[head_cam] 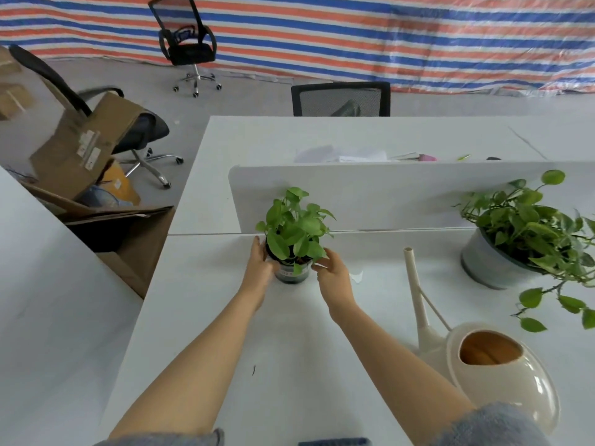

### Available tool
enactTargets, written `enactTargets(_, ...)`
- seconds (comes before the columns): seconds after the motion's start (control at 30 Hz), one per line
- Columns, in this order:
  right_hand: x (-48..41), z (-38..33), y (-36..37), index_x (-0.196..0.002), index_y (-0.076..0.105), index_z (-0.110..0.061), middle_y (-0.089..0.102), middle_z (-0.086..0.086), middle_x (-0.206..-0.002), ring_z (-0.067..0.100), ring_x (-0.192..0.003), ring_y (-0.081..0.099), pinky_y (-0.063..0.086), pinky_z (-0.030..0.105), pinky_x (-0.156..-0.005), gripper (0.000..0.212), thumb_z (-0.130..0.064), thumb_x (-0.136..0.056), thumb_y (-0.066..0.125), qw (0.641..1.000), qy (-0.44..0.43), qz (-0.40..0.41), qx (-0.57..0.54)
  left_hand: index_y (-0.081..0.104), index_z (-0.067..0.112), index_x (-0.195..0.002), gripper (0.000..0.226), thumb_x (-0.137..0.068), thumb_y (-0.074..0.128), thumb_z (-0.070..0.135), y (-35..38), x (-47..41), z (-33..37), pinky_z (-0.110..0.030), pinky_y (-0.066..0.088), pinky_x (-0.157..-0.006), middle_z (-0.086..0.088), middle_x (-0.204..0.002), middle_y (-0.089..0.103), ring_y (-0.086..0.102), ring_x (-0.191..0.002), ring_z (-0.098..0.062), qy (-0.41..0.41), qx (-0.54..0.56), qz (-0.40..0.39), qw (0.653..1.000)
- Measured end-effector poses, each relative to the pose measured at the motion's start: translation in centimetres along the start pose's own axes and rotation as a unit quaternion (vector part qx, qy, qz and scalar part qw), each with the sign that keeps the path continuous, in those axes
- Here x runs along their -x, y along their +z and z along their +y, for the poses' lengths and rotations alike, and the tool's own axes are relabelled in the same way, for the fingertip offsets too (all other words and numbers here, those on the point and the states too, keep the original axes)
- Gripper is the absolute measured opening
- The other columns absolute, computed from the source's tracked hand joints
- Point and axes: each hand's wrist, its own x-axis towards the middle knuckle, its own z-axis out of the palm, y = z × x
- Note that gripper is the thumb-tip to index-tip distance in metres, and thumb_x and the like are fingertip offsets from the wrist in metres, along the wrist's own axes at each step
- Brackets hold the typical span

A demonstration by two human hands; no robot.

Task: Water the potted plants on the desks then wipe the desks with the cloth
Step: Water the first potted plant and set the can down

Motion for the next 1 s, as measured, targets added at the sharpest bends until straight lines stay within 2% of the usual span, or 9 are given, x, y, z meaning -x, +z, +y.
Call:
enactTargets(0.1,-0.6,-0.1,-0.2,-0.139,0.035,-0.014,0.055,0.008,-0.128,0.019,-0.107,0.053,0.039,0.026,-0.083,0.054,0.007,-0.089,0.031,1.0,0.006,0.007,-0.022,0.012,0.011,-0.147,0.073,-0.083,0.036,-0.016,0.7,0.9,-1.4,-0.035,0.033,-0.107,-0.009,-0.147,0.038,0.036,-0.135,-0.021,-0.013,0.047,0.069,0.996)
enactTargets(0.2,-0.7,-0.3,-0.6,-0.141,0.031,-0.02,0.048,0.006,-0.134,0.012,-0.109,0.045,0.035,0.023,-0.083,0.063,0.013,-0.087,0.026,0.999,0.005,-0.017,-0.027,0.027,0.012,-0.142,0.06,-0.087,0.037,-0.01,1.1,2.1,-2.5,-0.027,0.041,-0.084,-0.015,-0.134,0.052,0.05,-0.118,-0.025,-0.009,0.089,0.152,0.984)
enactTargets(0.27,-0.5,0.1,-0.7,-0.143,0.026,-0.023,0.045,0.004,-0.138,0.012,-0.112,0.042,0.038,0.019,-0.075,0.068,0.014,-0.086,0.023,1.0,0.013,-0.004,-0.021,0.032,0.013,-0.139,0.055,-0.088,0.036,-0.006,0.9,1.9,-2.7,-0.028,0.039,-0.085,-0.015,-0.132,0.053,0.05,-0.119,-0.027,-0.019,0.091,0.191,0.977)
enactTargets(0.37,0.4,0.8,-0.3,-0.144,0.024,-0.023,0.05,0.006,-0.135,0.012,-0.101,0.049,0.037,0.022,-0.074,0.064,0.009,-0.089,0.022,0.999,0.031,0.04,-0.021,0.025,0.012,-0.142,0.069,-0.078,0.04,-0.01,0.6,0.6,-2.1,-0.029,0.036,-0.091,-0.007,-0.142,0.041,0.039,-0.13,-0.024,-0.046,0.088,0.119,0.988)
enactTargets(0.47,1.2,0.4,0.3,-0.144,0.019,-0.026,0.056,0.006,-0.129,0.012,-0.096,0.047,0.034,0.023,-0.078,0.069,0.011,-0.086,0.022,0.999,0.024,0.032,-0.025,0.038,0.013,-0.123,0.073,-0.051,0.041,0.0,1.0,0.5,-1.0,-0.023,0.039,-0.072,0.003,-0.104,0.054,0.045,-0.103,-0.02,-0.046,0.045,0.038,0.997)
enactTargets(0.57,1.6,-0.6,0.0,-0.147,0.007,-0.029,0.045,-0.001,-0.142,0.014,-0.106,0.044,0.036,0.021,-0.081,0.073,0.009,-0.087,0.024,0.999,0.036,-0.012,-0.027,0.037,0.012,-0.129,0.068,-0.065,0.039,-0.011,1.3,1.5,-1.3,-0.02,0.037,-0.063,0.003,-0.106,0.052,0.044,-0.103,-0.016,-0.023,0.031,0.038,0.999)
enactTargets(0.7,3.0,-1.2,-1.2,-0.147,0.0,-0.032,0.024,-0.006,-0.154,0.016,-0.121,0.04,0.032,0.033,-0.104,0.073,0.006,-0.09,0.027,0.998,0.048,-0.044,-0.02,0.015,0.019,-0.147,0.076,-0.082,0.033,-0.015,1.2,4.0,-2.9,-0.026,0.039,-0.091,-0.005,-0.149,0.032,0.033,-0.135,-0.02,-0.054,0.024,0.06,0.996)
enactTargets(0.9,7.4,0.5,-4.4,-0.146,0.013,-0.028,0.029,0.002,-0.151,0.02,-0.134,0.033,0.029,0.028,-0.097,0.068,0.003,-0.09,0.033,0.999,0.039,-0.035,-0.014,0.016,0.015,-0.147,0.068,-0.086,0.035,-0.008,1.2,8.8,-4.8,-0.031,0.033,-0.092,-0.013,-0.15,0.029,0.033,-0.134,-0.027,-0.1,-0.029,0.037,0.994)
enactTargets(1.0,11.0,1.7,-7.4,-0.144,0.025,-0.025,0.042,0.006,-0.142,0.022,-0.123,0.043,0.034,0.032,-0.098,0.06,-0.001,-0.091,0.04,0.999,0.033,-0.007,-0.019,0.025,0.01,-0.144,0.059,-0.088,0.037,-0.002,1.8,10.7,-4.9,-0.039,0.036,-0.102,-0.014,-0.145,0.035,0.039,-0.13,-0.032,-0.108,-0.077,0.004,0.991)
